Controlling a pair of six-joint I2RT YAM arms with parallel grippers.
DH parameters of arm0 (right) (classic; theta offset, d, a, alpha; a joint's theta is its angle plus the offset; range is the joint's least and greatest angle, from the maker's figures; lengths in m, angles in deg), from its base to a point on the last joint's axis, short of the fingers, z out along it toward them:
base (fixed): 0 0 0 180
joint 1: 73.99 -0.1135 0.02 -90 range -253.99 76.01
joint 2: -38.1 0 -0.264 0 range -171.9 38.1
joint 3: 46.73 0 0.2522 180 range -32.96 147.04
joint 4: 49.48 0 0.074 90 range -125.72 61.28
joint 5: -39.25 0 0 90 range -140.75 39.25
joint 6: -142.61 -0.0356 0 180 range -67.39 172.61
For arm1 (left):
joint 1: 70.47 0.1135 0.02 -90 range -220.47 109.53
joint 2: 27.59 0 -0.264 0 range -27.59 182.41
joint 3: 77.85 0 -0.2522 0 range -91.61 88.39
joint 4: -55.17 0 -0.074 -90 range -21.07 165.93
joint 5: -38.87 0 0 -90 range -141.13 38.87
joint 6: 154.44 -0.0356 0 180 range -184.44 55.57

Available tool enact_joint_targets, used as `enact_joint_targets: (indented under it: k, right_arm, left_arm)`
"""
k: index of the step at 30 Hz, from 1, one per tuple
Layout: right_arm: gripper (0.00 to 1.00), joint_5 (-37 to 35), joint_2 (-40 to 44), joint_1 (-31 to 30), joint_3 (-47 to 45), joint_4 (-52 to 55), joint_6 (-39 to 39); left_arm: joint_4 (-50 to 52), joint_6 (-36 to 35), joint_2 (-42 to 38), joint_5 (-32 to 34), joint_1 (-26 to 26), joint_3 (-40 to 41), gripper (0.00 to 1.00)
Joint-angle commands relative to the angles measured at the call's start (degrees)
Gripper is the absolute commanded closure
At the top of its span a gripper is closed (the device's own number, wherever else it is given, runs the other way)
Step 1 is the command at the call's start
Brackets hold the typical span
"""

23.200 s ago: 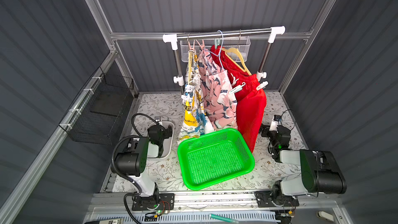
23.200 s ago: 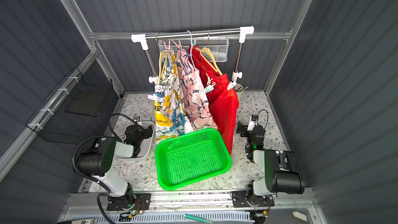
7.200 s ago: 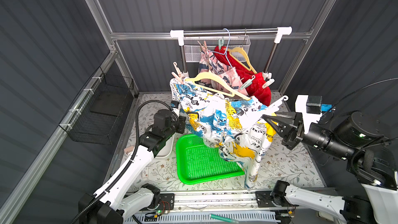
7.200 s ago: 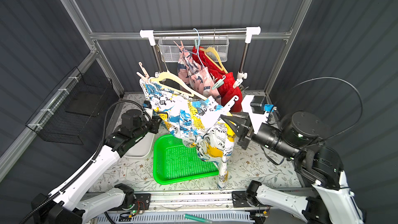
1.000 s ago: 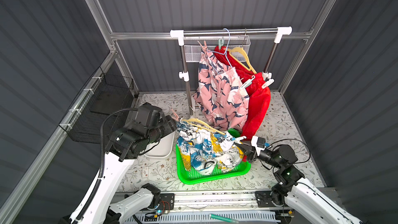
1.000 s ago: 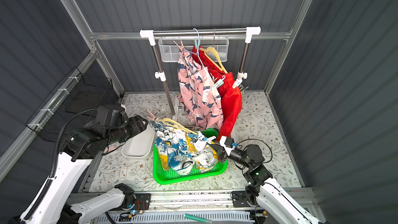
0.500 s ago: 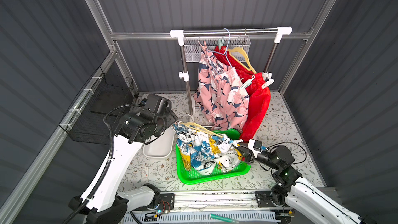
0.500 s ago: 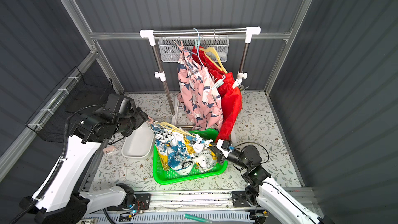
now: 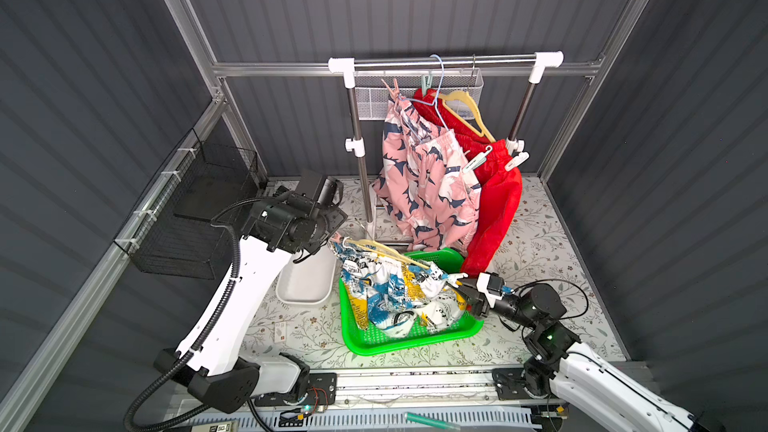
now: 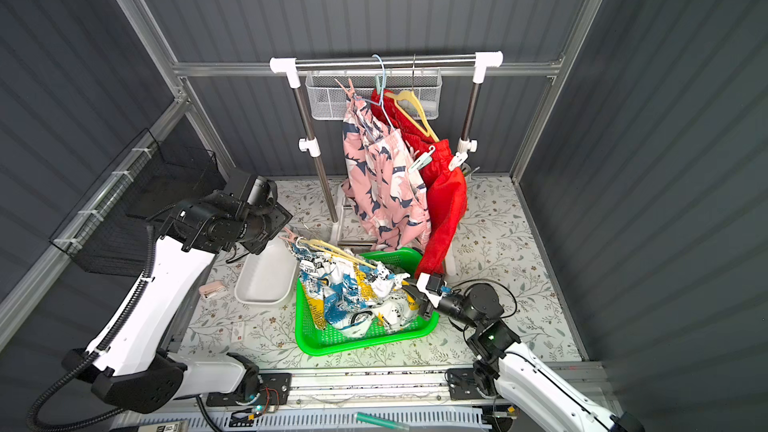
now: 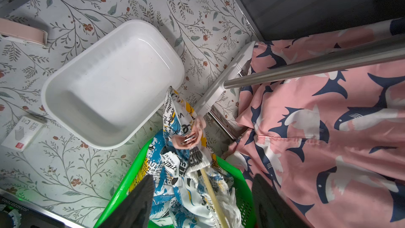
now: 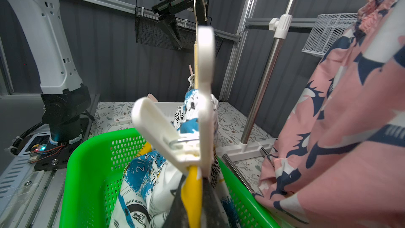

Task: Remove the clothespins securing shorts to the hanger
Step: Remove the clothespin from the hanger.

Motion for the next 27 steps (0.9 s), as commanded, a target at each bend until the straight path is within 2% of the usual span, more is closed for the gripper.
enact_joint_targets:
  k: [1, 9, 16, 27]
  right_arm:
    - [1.00, -0.2, 1.2, -0.3, -0.7, -4.6, 0.6]
    - [1.00, 0.4, 1.7, -0.3, -1.5, -6.2, 0.4]
    - [1.00, 0.7, 1.9, -0.3, -1.9, -6.8, 0.4]
    - [1.00, 1.1, 1.6, -0.3, -2.2, -7.8, 0.3]
  left_arm:
    - [2.3, 3.9, 1.1, -0.1, 0.6, -1.5, 0.28]
    - [0.8, 5.8, 1.4, -5.3, 3.7, 2.0, 0.27]
    - [-3.2, 7.3, 1.1, -12.9, 7.6, 7.1, 0.29]
    - [-5.4, 10.8, 2.1, -14.3, 8.7, 8.9, 0.34]
